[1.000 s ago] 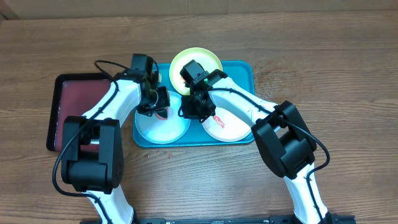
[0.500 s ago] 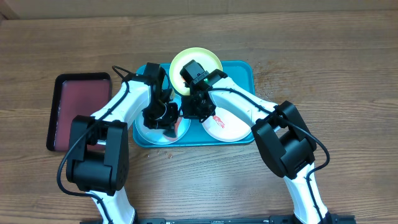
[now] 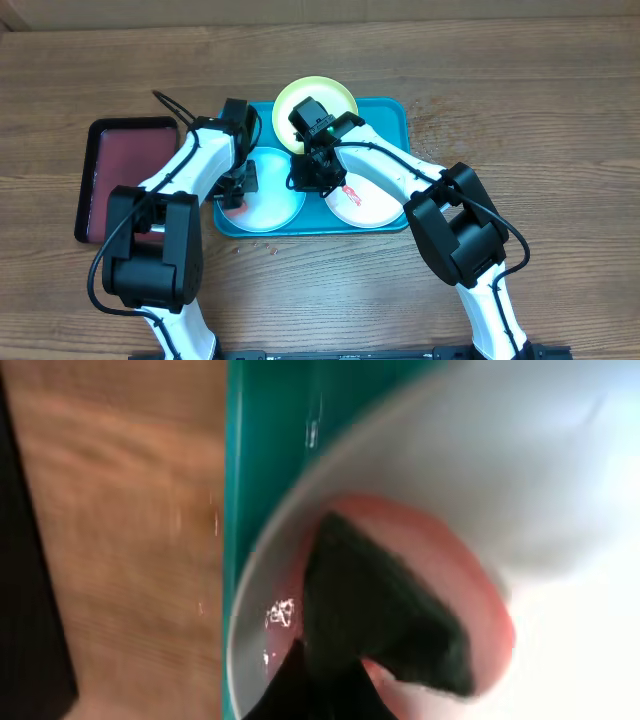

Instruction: Clean dirty plates on tray and stack at the side

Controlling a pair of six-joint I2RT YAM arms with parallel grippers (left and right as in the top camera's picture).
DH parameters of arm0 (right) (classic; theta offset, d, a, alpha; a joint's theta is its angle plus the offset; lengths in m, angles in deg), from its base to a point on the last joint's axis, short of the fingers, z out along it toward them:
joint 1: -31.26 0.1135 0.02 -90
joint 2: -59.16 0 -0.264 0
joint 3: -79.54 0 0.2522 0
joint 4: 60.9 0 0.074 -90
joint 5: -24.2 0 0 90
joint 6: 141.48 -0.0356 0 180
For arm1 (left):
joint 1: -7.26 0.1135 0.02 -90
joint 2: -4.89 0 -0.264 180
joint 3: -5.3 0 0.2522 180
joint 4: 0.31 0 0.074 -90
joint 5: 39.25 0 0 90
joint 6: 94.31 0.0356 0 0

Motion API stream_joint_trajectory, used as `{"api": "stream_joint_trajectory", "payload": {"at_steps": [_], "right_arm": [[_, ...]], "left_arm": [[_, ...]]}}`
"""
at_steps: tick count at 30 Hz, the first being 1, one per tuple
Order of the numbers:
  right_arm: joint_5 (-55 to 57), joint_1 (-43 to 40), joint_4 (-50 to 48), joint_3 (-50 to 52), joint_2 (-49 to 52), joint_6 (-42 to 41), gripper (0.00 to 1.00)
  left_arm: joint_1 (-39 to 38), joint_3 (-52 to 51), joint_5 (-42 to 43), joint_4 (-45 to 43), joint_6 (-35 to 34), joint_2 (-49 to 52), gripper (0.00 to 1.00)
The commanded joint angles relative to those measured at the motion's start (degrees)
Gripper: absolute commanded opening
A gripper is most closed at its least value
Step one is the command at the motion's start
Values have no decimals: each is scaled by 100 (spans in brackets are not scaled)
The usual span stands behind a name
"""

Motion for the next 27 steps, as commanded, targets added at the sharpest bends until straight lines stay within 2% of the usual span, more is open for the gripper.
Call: {"api": "stream_joint_trajectory", "payload": {"at_steps": [1,6,9,15,22,25,27], "right_arm": [[168,26,33,-11,210,168,4],[168,26,35,-11,210,166,4],[168,26,35,-11,210,166,4],[162,26,-26,-11,210,164,4],[149,24,-26,-11,210,164,4],[149,24,-24,-11,210,164,4],[149,24,-22,-11,210,164,4]], "left_arm": [[50,50,354,-501,-179,125,4],[50,48,2522,-1335,249,127,4],[2,48,3217,-1484,251,127,4],[-190,48,3720,-1239,444,127,4],[-393,48,3652,-483,638,127,4],[-396,48,3294,-44,667,127,4],[-393,48,2747,249,680,127,4]]}}
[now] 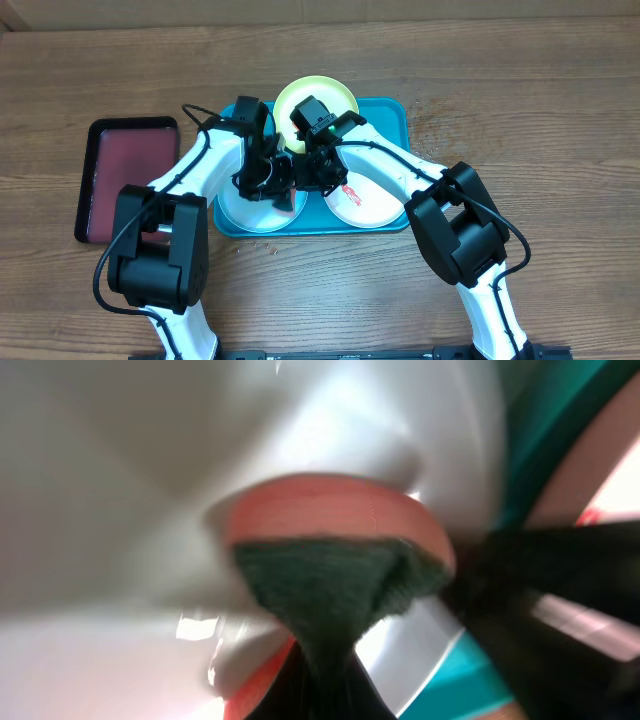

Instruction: Clean dirty plates on tray and stack at the side

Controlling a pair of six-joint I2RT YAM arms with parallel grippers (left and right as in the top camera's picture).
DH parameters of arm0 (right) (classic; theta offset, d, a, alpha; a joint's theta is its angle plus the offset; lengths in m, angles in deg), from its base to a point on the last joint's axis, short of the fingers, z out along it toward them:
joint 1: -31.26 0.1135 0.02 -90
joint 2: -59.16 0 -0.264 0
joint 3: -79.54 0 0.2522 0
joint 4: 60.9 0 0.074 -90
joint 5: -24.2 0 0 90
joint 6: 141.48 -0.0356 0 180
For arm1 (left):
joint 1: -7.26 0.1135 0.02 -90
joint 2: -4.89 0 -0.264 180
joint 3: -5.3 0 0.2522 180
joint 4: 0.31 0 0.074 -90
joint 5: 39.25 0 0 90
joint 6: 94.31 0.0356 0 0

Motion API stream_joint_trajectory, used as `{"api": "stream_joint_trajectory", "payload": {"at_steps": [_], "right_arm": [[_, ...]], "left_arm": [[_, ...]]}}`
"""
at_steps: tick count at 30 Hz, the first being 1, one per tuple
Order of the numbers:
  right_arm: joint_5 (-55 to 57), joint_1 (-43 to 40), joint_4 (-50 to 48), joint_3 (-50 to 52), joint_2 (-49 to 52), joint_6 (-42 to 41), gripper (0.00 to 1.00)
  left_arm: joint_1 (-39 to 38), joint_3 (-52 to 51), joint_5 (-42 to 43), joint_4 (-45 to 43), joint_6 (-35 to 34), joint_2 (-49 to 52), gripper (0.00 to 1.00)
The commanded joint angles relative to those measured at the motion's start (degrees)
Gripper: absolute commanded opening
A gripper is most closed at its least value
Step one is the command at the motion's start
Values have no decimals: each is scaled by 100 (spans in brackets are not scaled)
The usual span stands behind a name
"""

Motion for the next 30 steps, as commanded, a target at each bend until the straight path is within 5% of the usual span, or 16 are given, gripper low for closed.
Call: {"api": "stream_joint_trajectory", "payload": {"at_steps": [1,9,14,20,30], "right_arm": [[136,46,-15,-11,210,83,4],[136,46,31,-11,210,85,4],[136,46,26,-11,210,83,4],[136,46,31,-11,210,83,4],[133,48,26,-11,210,81,4]], "left_arm": [[-66,33,-872,361,197,111,4],[-61,35,-3921,481,-417,109,4],[-61,37,-4367,-160,-538,109,4],[-61,39,-4280,-1169,-791,109,4],[-90,37,-831,-1711,-789,111,4]]}}
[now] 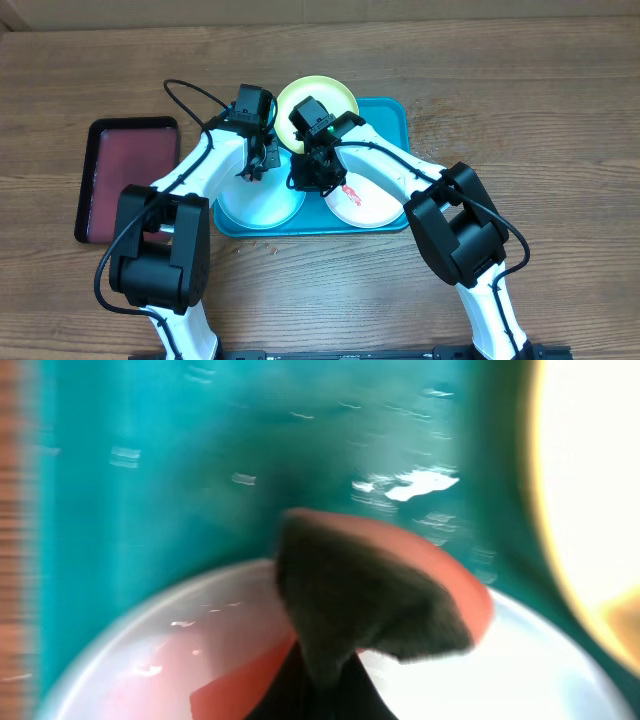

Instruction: Clean dirty plates on tray and stack at the side

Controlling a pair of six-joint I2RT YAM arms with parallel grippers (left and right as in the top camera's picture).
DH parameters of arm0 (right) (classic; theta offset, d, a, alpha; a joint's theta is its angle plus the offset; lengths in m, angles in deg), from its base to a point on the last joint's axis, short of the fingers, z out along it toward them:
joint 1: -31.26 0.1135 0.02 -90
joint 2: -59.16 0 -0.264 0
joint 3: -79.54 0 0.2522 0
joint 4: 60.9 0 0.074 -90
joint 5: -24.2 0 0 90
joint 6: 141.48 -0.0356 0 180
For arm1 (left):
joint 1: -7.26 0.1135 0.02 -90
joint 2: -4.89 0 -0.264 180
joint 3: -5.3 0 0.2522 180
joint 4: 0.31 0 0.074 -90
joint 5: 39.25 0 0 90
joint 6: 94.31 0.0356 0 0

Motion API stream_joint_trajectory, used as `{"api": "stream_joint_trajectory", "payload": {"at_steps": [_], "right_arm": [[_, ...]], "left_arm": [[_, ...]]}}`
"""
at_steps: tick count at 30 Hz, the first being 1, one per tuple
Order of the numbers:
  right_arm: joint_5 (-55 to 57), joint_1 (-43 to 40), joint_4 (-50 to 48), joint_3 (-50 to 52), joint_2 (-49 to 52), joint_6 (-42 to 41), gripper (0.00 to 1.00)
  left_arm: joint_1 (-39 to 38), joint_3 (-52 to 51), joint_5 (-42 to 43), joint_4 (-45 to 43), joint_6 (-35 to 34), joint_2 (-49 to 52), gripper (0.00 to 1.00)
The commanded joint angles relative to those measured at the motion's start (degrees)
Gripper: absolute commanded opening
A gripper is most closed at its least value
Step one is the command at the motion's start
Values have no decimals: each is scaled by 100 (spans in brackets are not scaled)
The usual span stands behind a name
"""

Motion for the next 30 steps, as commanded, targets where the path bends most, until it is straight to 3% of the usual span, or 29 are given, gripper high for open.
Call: {"api": "stream_joint_trajectory", "payload": {"at_steps": [1,5,8,12,19,23,30], "right_arm": [[140,28,46,-4,203,103,4],[140,28,44,-4,203,103,4],[140,28,48,-4,203,103,4],[140,26,68,-4,203,105,4],[142,26,63,-4,203,105,4],[144,26,66,-4,203,107,4],[146,28,76,-7,203,160,4]], "left_arm": [[-33,20,1764,39,-125,105,4],[-33,20,2522,413,17,105,4],[-33,20,2455,774,426,105,4],[13,20,1541,1427,522,105,4],[28,20,-1202,2273,494,105,4],[31,48,-2656,2437,-103,103,4],[33,402,-2555,1952,-560,101,4]]}}
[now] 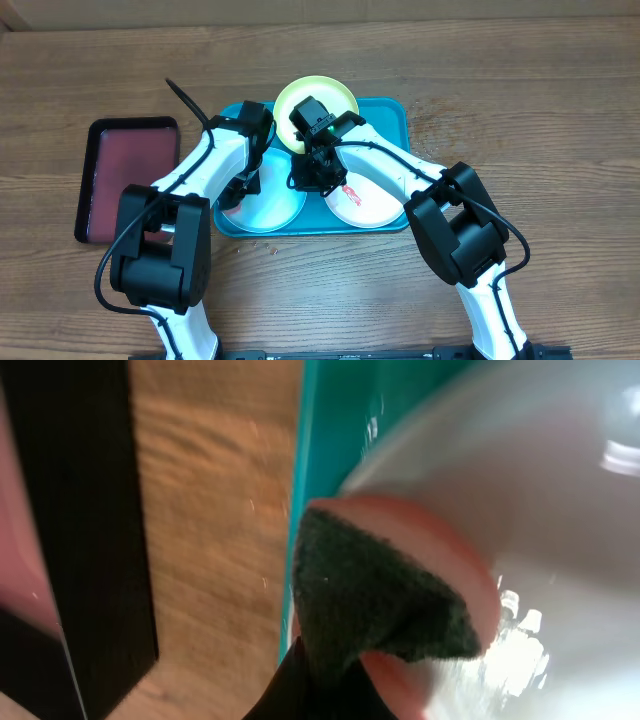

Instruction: Clean dirty plates on tray and stack at the side

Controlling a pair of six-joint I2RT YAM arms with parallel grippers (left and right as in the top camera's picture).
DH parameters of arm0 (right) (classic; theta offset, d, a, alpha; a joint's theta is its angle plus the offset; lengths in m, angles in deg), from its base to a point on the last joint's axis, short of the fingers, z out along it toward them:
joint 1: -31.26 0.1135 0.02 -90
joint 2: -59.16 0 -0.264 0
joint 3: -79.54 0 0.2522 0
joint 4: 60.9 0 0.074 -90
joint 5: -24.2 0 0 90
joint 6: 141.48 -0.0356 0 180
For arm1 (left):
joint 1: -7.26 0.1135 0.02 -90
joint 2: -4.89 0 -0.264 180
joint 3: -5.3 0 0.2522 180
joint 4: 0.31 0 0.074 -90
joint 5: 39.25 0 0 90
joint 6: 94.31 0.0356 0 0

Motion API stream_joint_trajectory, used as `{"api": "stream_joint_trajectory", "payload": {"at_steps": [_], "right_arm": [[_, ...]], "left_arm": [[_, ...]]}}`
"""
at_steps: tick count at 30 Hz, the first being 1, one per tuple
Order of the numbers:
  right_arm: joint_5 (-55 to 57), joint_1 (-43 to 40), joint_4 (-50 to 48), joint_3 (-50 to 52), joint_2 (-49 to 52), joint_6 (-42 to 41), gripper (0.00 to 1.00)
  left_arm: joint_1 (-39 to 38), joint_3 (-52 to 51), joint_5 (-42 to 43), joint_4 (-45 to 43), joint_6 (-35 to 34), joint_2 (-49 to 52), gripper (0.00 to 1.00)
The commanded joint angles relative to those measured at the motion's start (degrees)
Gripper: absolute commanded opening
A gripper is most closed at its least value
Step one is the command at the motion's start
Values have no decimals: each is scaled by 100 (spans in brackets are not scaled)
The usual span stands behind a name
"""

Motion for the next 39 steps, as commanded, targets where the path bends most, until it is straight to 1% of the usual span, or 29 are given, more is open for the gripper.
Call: {"api": "stream_joint_trajectory", "payload": {"at_steps": [1,4,5,8,10,13,15,20,23,26,28,33,35,38,39], "right_arm": [[153,39,15,-4,203,216,4],[247,39,-81,-26,201,275,4],[278,39,-63,-87,201,286,4],[282,39,76,-289,190,426,4],[286,39,181,-474,166,431,4],[398,63,407,-861,101,822,4],[796,122,629,-1182,76,990,4],[2533,424,1292,-2144,70,1054,4],[3300,656,1493,-2616,63,1443,4],[3982,905,1550,-3008,59,1941,4],[4341,1047,1552,-3202,59,2227,4],[5501,1405,1554,-3635,59,2485,4],[5777,1506,1521,-3716,59,2881,4],[6214,1670,1362,-3748,59,3838,4],[6376,1711,1296,-3748,59,4022,4]], "left_arm": [[39,404,-365,-195,-354,90,4],[81,874,249,-118,-352,85,4],[164,1231,778,11,-354,79,4],[422,1875,1694,326,-352,79,4],[713,2295,2253,595,-339,79,4],[1239,2704,3047,870,-105,79,4],[1663,2782,3471,994,44,79,4],[2540,2750,3512,1552,85,83,4],[2966,2750,3484,1934,361,83,4],[3279,2730,3447,2009,461,83,4],[3414,2728,3471,2006,457,83,4],[3567,2728,3453,2061,463,83,4],[3565,2728,3451,2052,463,83,4],[3565,2728,3445,2055,466,83,4],[3565,2728,3445,2055,466,83,4]]}}
